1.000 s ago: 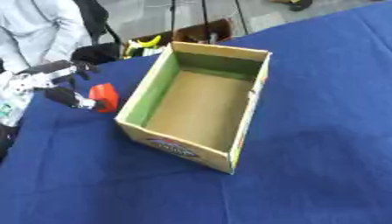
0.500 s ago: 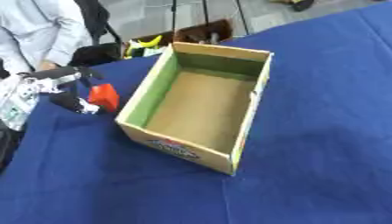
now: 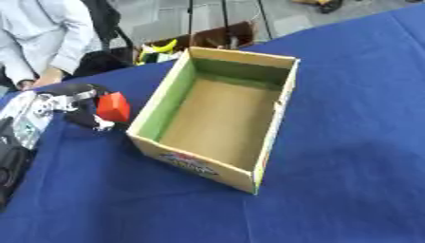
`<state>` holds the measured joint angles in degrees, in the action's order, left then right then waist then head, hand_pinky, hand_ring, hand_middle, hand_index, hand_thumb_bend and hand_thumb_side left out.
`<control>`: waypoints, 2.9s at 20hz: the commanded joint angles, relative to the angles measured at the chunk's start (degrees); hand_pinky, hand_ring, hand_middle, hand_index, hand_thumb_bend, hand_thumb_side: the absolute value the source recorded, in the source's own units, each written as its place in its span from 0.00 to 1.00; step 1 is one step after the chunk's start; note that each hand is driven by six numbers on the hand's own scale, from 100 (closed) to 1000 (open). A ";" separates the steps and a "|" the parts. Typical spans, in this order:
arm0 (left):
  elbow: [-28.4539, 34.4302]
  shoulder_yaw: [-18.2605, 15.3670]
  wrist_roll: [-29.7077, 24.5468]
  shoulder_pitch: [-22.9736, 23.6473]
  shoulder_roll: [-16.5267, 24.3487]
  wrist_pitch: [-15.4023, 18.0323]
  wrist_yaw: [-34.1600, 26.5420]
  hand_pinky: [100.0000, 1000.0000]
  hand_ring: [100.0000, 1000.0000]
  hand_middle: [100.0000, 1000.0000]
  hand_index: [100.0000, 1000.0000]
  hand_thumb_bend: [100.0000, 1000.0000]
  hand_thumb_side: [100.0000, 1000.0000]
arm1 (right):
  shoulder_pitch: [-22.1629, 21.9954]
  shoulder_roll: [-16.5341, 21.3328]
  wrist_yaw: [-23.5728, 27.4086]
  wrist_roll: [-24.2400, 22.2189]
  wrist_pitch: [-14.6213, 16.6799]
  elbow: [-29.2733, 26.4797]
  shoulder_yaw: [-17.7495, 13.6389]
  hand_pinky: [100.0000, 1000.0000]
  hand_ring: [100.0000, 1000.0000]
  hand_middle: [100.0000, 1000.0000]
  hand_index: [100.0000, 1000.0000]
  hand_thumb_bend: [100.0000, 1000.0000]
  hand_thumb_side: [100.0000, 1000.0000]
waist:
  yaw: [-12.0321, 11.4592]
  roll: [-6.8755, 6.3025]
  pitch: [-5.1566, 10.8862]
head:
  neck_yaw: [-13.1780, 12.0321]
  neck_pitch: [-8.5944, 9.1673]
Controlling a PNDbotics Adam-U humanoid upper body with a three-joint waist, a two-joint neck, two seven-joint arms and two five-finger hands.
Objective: Pick up objects on the table and place them in the box.
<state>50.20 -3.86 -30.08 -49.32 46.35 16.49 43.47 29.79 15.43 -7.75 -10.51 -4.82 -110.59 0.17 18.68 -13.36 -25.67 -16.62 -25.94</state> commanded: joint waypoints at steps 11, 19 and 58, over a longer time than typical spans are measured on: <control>0.06 -1.02 7.94 -0.11 1.91 -0.64 -0.50 0.23 0.51 0.56 0.73 0.07 0.56 | 0.65 1.21 0.06 0.03 0.04 -0.92 -0.55 0.82 0.78 0.47 0.68 0.12 0.42 | -0.14 0.41 1.04 | -0.46 0.42; 0.54 -0.72 11.94 0.36 2.34 -1.20 -0.60 0.16 0.47 0.52 0.68 0.00 0.54 | 0.31 0.98 -0.01 0.03 -0.01 -0.95 -0.60 0.82 0.78 0.47 0.68 0.13 0.42 | -0.23 0.41 1.56 | -0.50 0.24; 28.40 6.38 7.92 -8.54 -14.22 -6.85 -6.68 0.03 0.38 0.41 0.58 0.00 0.54 | -2.91 -3.73 0.89 1.09 -2.15 -3.67 0.49 0.82 0.77 0.47 0.68 0.09 0.42 | -1.81 1.26 7.52 | 1.04 -3.37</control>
<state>78.65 2.70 -21.91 -56.57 32.18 9.94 35.22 26.21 11.77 -7.40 -9.70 -6.88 -112.75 0.44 17.01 -12.95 -19.41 -15.25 -28.75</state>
